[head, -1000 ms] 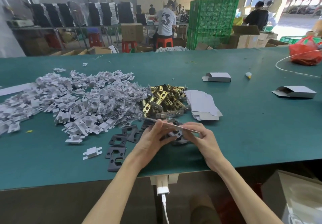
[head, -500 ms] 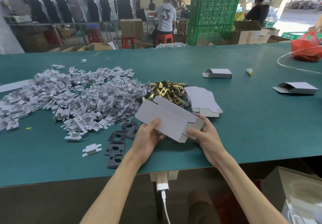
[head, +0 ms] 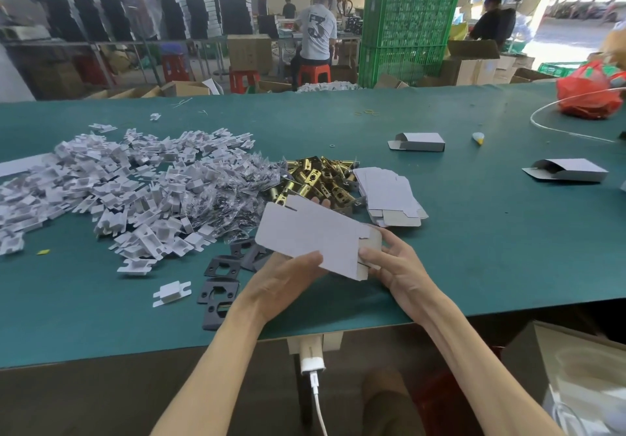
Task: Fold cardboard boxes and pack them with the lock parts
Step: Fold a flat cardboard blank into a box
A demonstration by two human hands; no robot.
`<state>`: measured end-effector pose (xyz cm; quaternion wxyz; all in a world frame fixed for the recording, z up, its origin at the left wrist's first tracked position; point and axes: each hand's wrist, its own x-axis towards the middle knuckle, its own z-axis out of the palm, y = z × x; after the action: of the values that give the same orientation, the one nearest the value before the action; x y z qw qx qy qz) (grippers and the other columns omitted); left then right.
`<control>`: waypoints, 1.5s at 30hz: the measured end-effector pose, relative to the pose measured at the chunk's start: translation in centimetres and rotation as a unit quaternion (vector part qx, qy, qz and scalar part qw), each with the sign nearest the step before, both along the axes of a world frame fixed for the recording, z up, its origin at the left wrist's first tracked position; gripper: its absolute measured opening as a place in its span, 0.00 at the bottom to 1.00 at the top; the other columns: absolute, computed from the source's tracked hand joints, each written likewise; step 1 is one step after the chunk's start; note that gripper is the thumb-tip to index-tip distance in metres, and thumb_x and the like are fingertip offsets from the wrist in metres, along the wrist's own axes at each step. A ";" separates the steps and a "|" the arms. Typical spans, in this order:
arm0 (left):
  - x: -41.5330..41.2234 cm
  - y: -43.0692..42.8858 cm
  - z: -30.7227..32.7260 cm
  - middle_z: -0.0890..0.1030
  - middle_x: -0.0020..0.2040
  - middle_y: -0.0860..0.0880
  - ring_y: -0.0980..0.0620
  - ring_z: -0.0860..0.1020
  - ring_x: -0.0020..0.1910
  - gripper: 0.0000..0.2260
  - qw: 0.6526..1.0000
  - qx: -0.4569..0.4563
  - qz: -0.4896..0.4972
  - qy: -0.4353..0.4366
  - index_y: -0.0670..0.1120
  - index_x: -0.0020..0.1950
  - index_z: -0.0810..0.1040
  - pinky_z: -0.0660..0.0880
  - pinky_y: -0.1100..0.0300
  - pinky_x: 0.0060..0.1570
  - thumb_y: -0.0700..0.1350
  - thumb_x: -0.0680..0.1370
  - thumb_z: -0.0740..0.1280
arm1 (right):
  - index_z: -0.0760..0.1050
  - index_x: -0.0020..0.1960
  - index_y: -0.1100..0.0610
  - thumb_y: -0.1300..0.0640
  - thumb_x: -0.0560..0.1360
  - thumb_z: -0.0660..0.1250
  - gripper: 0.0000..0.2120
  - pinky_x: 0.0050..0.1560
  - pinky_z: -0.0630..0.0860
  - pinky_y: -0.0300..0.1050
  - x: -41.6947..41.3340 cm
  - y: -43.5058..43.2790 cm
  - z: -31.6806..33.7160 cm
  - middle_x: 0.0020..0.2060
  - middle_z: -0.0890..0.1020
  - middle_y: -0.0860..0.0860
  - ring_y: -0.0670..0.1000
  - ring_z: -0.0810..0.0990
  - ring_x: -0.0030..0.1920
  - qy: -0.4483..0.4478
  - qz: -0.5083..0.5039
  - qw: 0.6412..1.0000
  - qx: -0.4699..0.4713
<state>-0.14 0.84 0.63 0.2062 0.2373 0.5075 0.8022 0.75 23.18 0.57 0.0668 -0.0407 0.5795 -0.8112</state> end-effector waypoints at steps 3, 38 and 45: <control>0.0 -0.1 -0.1 0.68 0.79 0.41 0.38 0.66 0.79 0.33 1.000 -0.025 -0.003 0.016 0.47 0.82 0.62 0.65 0.40 0.77 0.45 0.80 0.73 | 0.70 0.73 0.50 0.62 0.71 0.75 0.33 0.60 0.79 0.56 -0.1 0.3 -0.1 0.61 0.83 0.60 0.60 0.83 0.60 -0.005 0.035 0.999 -0.008; 0.1 1.4 -0.1 0.85 0.60 0.42 0.44 0.84 0.60 0.44 0.968 -0.048 0.222 -0.102 0.42 0.67 0.78 0.81 0.51 0.58 0.67 0.60 0.82 | 0.84 0.52 0.55 0.49 0.78 0.71 0.10 0.40 0.74 0.32 0.9 -1.4 -0.2 0.45 0.87 0.49 0.43 0.83 0.43 0.072 -0.022 0.976 0.202; -0.2 1.3 -0.5 0.86 0.58 0.43 0.45 0.85 0.56 0.13 0.970 -0.059 0.206 -0.116 0.43 0.63 0.81 0.82 0.54 0.52 0.44 0.80 0.72 | 0.83 0.48 0.59 0.52 0.77 0.73 0.10 0.41 0.75 0.38 0.8 -1.2 -0.4 0.44 0.87 0.54 0.48 0.82 0.42 0.061 -0.047 0.973 0.216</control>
<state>-0.29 2.14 0.09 0.1079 0.0210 0.5650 0.8178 1.52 22.00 0.17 0.0009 -0.0474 0.7455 -0.6649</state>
